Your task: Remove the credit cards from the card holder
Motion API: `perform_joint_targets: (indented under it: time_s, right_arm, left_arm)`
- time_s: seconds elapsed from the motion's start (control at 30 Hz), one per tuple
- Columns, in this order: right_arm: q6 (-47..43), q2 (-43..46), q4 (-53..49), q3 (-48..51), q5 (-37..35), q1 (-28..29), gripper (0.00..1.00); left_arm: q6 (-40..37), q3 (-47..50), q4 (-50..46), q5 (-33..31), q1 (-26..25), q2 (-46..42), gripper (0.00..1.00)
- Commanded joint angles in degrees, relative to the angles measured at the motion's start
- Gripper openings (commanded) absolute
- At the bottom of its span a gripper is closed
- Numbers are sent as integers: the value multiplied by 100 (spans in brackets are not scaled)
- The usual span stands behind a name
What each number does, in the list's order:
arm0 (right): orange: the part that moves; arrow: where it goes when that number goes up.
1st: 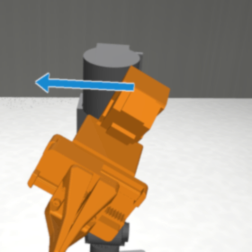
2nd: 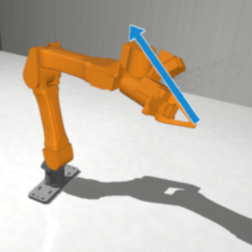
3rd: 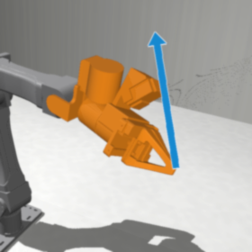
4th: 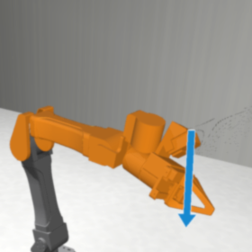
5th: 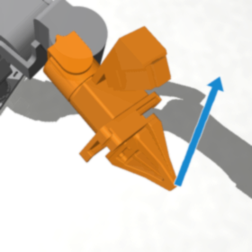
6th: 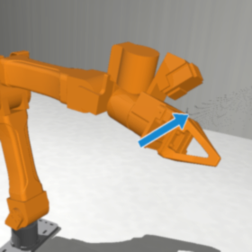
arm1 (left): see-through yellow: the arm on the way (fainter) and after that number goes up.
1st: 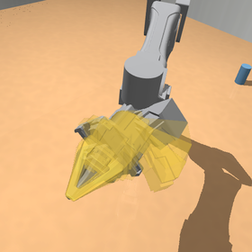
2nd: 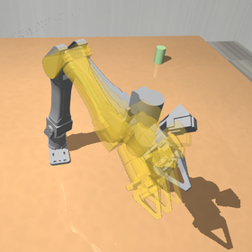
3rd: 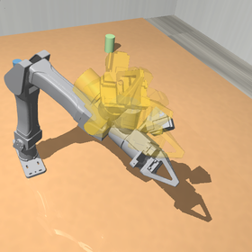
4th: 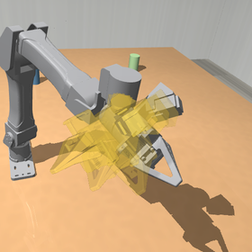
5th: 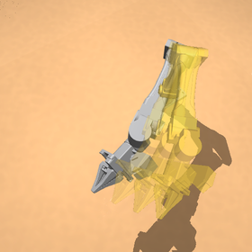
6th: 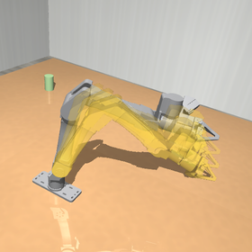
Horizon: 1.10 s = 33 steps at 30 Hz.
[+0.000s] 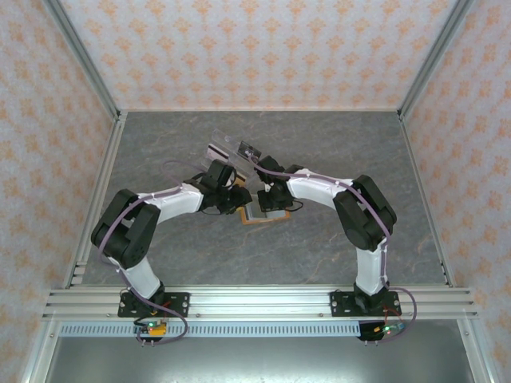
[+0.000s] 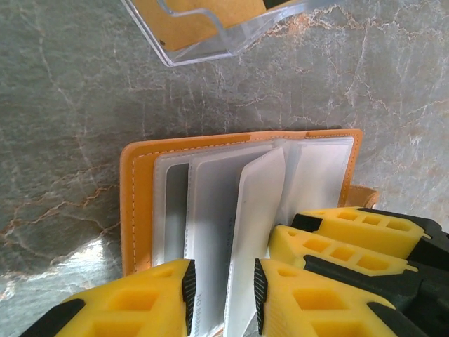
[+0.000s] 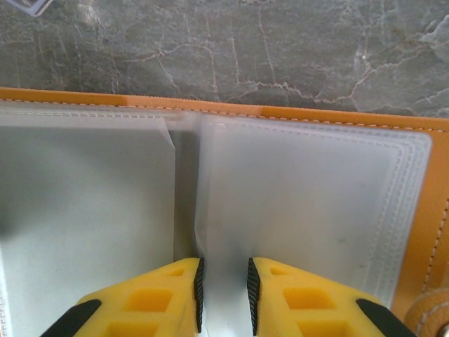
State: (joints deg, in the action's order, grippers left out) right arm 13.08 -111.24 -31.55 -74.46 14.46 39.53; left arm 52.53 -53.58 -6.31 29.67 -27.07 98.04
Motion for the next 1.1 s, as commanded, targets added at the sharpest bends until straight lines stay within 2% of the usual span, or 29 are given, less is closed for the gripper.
perform_joint_targets:
  time_s: [0.0,0.37,0.47,0.53,0.63,0.77,0.87,0.97,1.07]
  right_arm:
    - [76,-72,-114,186,-145,-49,25]
    - [109,-31,-27,217,6,-68,24]
    - [116,90,64,264,147,-85,24]
    - [161,262,150,298,498,-149,25]
    - [242,621,287,363,740,-213,30]
    - [331,1106,518,619,849,-281,36]
    - [418,1478,784,924,719,-346,40]
    - [534,1722,964,1153,633,-426,41]
    - [610,1881,1068,1272,540,-493,41]
  left_arm:
    - [28,-170,193,128,-52,105,30]
    - [63,-273,419,351,-58,380,28]
    - [64,-320,444,360,-57,433,22]
    - [55,-311,391,223,-50,421,17]
    - [-5,-311,235,63,-51,362,10]
    - [-232,-343,-129,-82,-54,231,6]
    - [-372,-373,-472,-298,-53,121,6]
    - [-346,-403,-403,-179,-84,127,8]
    - [-314,-631,-360,-38,-221,234,24]
